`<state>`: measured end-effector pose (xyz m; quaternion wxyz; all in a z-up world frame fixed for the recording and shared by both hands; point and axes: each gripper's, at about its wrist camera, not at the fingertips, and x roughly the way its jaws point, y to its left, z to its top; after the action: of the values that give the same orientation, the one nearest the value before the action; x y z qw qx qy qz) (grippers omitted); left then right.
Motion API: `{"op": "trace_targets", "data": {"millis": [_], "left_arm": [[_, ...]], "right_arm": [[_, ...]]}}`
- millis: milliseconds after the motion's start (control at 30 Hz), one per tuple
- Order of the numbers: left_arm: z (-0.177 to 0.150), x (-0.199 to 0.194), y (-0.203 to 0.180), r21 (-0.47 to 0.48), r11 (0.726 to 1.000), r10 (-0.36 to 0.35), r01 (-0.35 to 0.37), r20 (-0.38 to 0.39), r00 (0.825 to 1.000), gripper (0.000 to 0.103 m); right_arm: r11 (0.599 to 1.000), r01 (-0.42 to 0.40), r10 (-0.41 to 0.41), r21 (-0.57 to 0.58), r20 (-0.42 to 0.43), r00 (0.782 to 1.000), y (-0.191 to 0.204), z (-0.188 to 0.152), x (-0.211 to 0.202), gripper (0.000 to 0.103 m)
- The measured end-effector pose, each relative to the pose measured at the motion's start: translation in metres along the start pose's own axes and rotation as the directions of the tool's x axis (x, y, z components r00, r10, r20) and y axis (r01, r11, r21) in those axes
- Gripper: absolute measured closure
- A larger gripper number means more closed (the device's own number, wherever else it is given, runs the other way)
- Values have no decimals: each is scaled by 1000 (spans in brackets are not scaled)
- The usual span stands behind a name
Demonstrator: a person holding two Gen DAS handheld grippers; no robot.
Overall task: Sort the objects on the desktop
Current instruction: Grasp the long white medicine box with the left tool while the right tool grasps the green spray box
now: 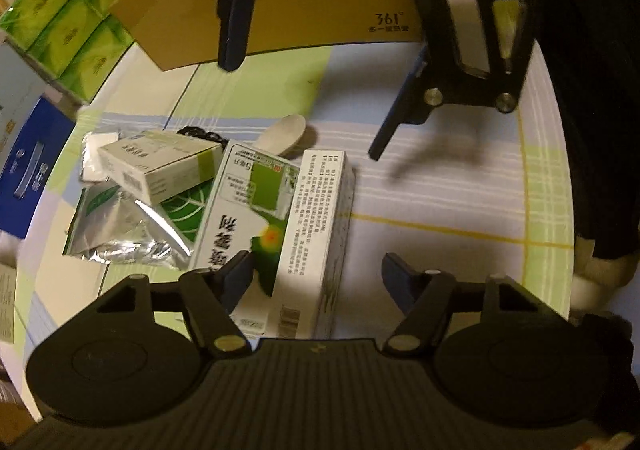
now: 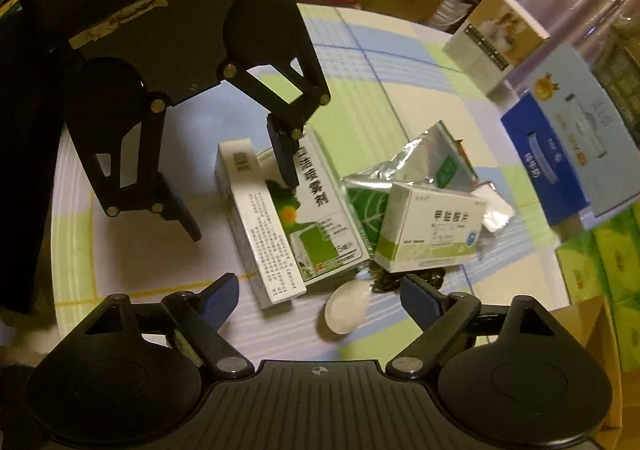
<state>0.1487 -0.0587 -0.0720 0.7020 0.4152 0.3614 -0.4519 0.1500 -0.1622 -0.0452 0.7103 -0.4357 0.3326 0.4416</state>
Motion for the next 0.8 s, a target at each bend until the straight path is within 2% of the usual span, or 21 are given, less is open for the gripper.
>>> {"op": "trace_targets", "data": {"millis": [67,133,167,233,300,500,667,800], "left_arm": [[1,2,1,8,1000,-20,20,2,1000,39],[3,5,1,9,999,-44,44,-9,999,55],[3,6,1,11,999,-42,42,-15,999,58],[3,8,-1,24,999,-41,42,-24,999,74],[1,8,-4,37,998,-41,42,-36,999,81],[-25,-10,-7,49,997,-57,61,-85,995,82],[-60,-26,0,13,999,-35,37,-135,990,82],[-84,-36,8,-43,999,-18,12,-153,988,82]], "right_arm": [[1000,-11,10,-13,-8,1000,-1,0,3,19],[999,-19,19,-26,-16,1000,-3,1,6,19],[999,-25,24,-33,-19,1000,-5,2,8,19],[999,-30,29,-40,-22,999,-6,4,10,20],[998,-36,35,-43,-21,999,-9,8,12,20],[998,-37,36,-60,-15,999,-10,20,19,20],[994,-26,24,-102,-19,1000,2,31,33,20],[989,-4,-2,-145,-42,999,13,40,50,31]]}}
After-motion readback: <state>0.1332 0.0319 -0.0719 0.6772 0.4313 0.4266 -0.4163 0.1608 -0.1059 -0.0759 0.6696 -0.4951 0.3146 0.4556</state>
